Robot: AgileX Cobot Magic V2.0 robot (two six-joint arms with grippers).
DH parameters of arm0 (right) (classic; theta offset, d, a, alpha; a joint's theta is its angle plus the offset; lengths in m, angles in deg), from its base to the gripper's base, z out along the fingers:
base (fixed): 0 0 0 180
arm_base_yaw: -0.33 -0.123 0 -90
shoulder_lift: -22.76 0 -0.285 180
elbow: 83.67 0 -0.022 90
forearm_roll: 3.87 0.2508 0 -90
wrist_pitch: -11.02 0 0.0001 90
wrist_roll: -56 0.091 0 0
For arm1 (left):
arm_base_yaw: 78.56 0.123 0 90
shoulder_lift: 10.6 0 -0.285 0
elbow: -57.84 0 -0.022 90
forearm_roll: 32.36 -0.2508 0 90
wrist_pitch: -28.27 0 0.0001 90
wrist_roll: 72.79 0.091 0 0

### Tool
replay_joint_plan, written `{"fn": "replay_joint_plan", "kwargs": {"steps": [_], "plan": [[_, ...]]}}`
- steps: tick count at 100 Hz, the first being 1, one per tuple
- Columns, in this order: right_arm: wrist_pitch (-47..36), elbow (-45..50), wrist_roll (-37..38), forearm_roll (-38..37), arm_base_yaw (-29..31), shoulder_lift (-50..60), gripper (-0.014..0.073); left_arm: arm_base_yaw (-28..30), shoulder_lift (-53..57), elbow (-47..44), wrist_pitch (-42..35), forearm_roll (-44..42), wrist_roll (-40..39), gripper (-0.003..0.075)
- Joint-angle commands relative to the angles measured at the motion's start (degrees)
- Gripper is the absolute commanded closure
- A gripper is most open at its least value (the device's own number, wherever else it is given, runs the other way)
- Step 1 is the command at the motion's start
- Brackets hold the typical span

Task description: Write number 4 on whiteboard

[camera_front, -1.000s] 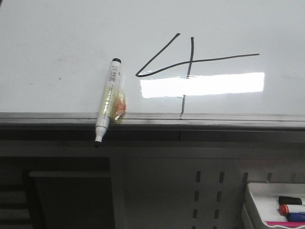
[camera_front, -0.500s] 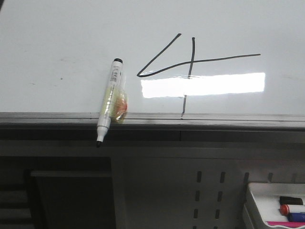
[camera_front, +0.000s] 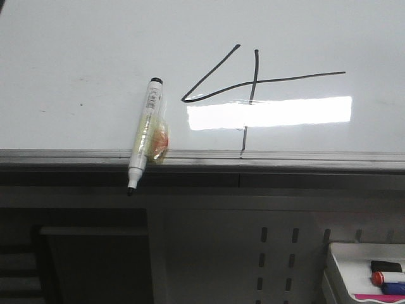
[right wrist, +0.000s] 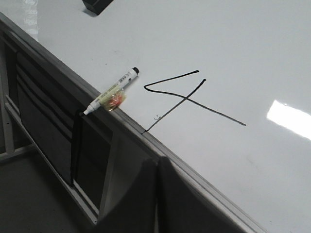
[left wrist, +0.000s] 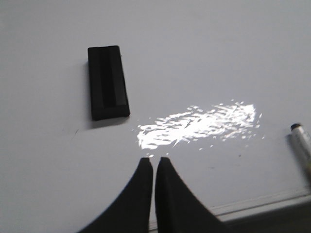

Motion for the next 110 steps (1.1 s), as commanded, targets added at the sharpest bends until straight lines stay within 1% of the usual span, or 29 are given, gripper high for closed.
{"fn": "replay_joint_plan", "kwargs": {"steps": [1,9,15,27,39,48,52,110], "plan": [[-4.16,-1.26,0.09,-0.9,0.3,-1.03,0.0645,4.17,0.66,-1.84,2.4,-5.15,-1.83,0.0741],[-4.16,-1.26,0.09,-0.9,0.3,-1.03,0.0645,7.56,2.01,-1.84,6.92,-7.28,-3.37,0.0741],[-4.16,-1.26,0.09,-0.9,0.3,-1.03,0.0645,10.02,2.01,-1.84,10.98,-9.98,-7.35,0.0741],[-4.16,-1.26,0.09,-0.9,0.3,-1.03,0.0645,11.79,2.01,-1.84,17.76,-13.16,-14.7,0.0741],[-4.16,-1.26,0.09,-0.9,0.3,-1.03,0.0645,11.86,2.01,-1.94,18.34,-13.07,-16.71,0.0741],[-4.16,-1.26,0.09,-0.9,0.3,-1.03,0.0645,11.86,2.01,-1.94,20.52,-10.22,-19.95,0.0741],[-4.16,-1.26,0.09,-0.9,0.3,-1.03,0.0645,11.86,2.01,-1.94,20.82,-9.12,-19.96,0.0741],[-4.16,-1.26,0.09,-0.9,0.3,-1.03,0.0645,11.86,2.01,-1.94,20.56,-9.39,-19.96,0.0741]]}}
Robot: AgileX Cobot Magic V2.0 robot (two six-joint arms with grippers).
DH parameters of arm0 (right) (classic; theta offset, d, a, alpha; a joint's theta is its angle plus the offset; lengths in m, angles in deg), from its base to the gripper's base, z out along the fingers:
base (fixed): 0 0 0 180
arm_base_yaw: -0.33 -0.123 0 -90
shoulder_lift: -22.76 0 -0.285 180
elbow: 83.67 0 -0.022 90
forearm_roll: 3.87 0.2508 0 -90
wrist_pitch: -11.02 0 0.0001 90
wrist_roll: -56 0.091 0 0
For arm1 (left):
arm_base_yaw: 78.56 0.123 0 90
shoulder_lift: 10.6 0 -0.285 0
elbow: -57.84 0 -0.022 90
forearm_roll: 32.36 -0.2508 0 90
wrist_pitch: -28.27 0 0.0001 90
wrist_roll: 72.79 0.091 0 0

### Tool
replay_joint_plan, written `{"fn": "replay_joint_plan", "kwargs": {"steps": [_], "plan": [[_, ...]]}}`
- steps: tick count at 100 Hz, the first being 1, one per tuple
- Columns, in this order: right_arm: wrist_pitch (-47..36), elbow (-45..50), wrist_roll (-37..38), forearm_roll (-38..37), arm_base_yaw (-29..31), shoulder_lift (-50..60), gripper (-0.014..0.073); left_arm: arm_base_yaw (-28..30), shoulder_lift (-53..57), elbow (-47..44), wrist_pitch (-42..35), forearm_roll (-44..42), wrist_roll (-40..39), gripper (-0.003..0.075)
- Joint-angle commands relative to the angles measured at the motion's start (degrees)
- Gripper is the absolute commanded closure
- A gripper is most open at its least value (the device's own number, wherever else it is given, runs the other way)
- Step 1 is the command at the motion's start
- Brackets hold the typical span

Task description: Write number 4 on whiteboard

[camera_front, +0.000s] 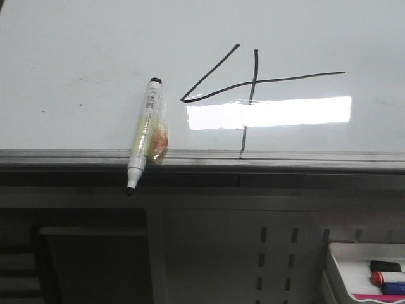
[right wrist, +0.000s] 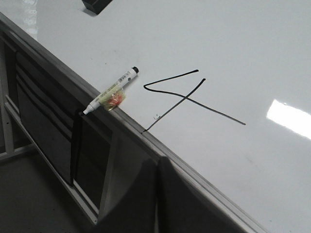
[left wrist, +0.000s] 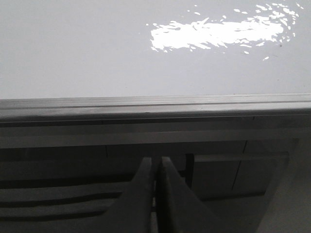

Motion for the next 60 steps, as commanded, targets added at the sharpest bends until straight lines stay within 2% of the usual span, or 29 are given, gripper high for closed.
{"fn": "replay_joint_plan", "kwargs": {"steps": [1,45,55,60], "plan": [[-4.16,-1.26,0.09,-0.9,0.3,-1.03,0.0645,0.09,1.45,-1.94,-2.48,1.17,-0.65,0.0741],[-4.16,-0.66,0.09,-0.9,0.4,-1.03,0.0645,0.09,1.45,-1.94,-2.48,1.17,-0.65,0.0741],[-4.64,2.33,0.38,-3.25,3.73,-1.03,0.0645,0.09,1.45,-1.94,-2.48,1.17,-0.65,0.0741],[-5.28,3.88,3.68,-3.02,6.53,-1.03,0.0645,0.09,1.45,-1.94,-2.48,1.17,-0.65,0.0741]]}}
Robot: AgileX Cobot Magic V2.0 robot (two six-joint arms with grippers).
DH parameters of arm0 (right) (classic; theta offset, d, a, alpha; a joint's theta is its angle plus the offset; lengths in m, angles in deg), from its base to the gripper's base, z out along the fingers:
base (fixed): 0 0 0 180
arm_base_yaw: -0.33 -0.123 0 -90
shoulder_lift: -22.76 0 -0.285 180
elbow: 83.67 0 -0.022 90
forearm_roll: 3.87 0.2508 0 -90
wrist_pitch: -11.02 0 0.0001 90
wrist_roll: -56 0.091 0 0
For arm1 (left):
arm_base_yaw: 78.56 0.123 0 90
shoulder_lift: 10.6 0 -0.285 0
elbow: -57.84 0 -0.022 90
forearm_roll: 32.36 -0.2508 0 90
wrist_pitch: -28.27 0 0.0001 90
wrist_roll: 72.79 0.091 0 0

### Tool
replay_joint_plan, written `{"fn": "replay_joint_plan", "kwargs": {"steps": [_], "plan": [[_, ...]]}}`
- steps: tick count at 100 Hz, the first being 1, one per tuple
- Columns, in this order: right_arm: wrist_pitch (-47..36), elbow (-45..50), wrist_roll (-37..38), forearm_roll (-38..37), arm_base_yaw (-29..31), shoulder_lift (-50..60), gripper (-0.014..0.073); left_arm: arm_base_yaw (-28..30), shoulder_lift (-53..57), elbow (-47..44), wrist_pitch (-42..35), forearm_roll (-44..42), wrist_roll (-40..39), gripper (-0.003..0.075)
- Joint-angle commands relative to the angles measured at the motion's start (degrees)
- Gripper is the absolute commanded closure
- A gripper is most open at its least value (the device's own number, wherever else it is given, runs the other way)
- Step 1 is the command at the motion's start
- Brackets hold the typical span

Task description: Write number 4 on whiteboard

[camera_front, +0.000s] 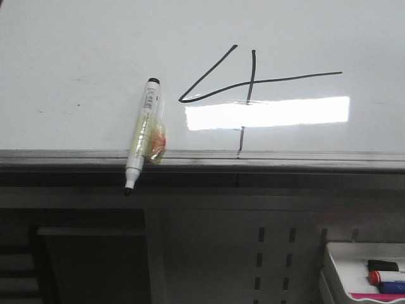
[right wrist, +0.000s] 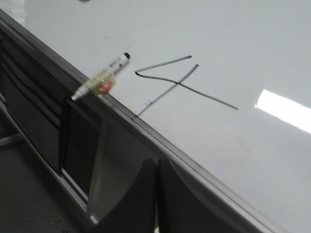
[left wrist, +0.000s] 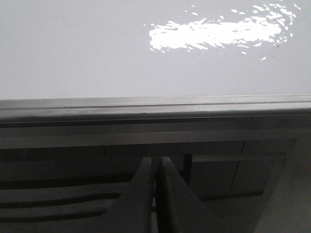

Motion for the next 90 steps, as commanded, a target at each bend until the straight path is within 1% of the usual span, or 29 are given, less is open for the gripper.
{"fn": "replay_joint_plan", "kwargs": {"steps": [1,9,12,13,14,19,20,21,24,32,37,41,50,53,58,63,74,90], "plan": [[-5.07,1.72,3.49,-1.54,4.92,-1.03,0.0645,0.09,1.45,-1.94,-2.53,1.04,-0.56,0.0741],[-8.79,4.82,3.73,-0.47,11.96,-0.93,0.0645,0.09,1.45,-1.94,-2.53,1.04,-0.56,0.0741],[-9.66,5.94,3.84,0.91,14.69,-0.93,0.0645,0.09,1.45,-1.94,-2.53,1.04,-0.56,0.0741],[-10.13,6.55,3.95,1.57,16.73,-0.82,0.0645,0.09,1.45,-1.94,-2.53,1.04,-0.56,0.0741],[-10.41,6.84,3.95,1.89,16.73,-0.82,0.0645,0.09,1.45,-1.94,-2.53,1.04,-0.56,0.0741],[-12.89,8.92,3.95,3.51,21.27,-0.82,0.0645,0.09,1.45,-1.94,-2.53,1.04,-0.56,0.0741],[-13.81,9.52,3.95,3.92,23.11,-0.82,0.0645,0.09,1.45,-1.94,-2.53,1.04,-0.56,0.0741],[-14.29,9.82,3.95,4.12,23.11,-0.82,0.0645,0.09,1.45,-1.94,-2.53,1.04,-0.56,0.0741],[-16.22,11.04,3.95,4.68,25.91,-0.82,0.0645,0.09,1.45,-1.94,-2.53,1.04,-0.56,0.0741],[-21.29,14.81,3.95,5.56,30.89,-0.6,0.0645,0.09,1.45,-1.94,-2.53,1.04,-0.56,0.0741],[-23.52,17.36,4.1,8.51,33.45,-0.26,0.0645,0.09,1.45,-1.94,-2.53,1.04,-0.56,0.0741],[-24.75,18.89,4.78,10.34,34.6,-0.09,0.065,0.09,1.45,-1.94,-2.53,1.04,-0.56,0.0741],[-26.07,21.93,11.78,9.73,35.64,0.75,0.0666,0.09,1.45,-1.94,-2.53,1.04,-0.56,0.0741],[-23.27,21.77,14.09,8.55,35.64,0.75,0.0666,0.09,1.45,-1.94,-2.53,1.04,-0.56,0.0741],[-21.84,21.66,16.63,6.02,35.64,0.75,0.0666,0.09,1.45,-1.94,-2.42,1.13,-0.56,0.0741],[-20.81,21.66,16.63,4.51,35.64,0.75,0.0666,0.09,1.45,-1.94,-2.42,1.13,-0.56,0.0741],[-18.05,21.77,16.53,4.46,35.64,0.75,0.0666,0.09,1.45,-1.94,-2.42,1.13,-0.56,0.0741],[-18.37,21.77,16.53,4.59,35.64,0.75,0.0666,0.09,1.45,-1.94,-2.42,1.13,-0.56,0.0741]]}}
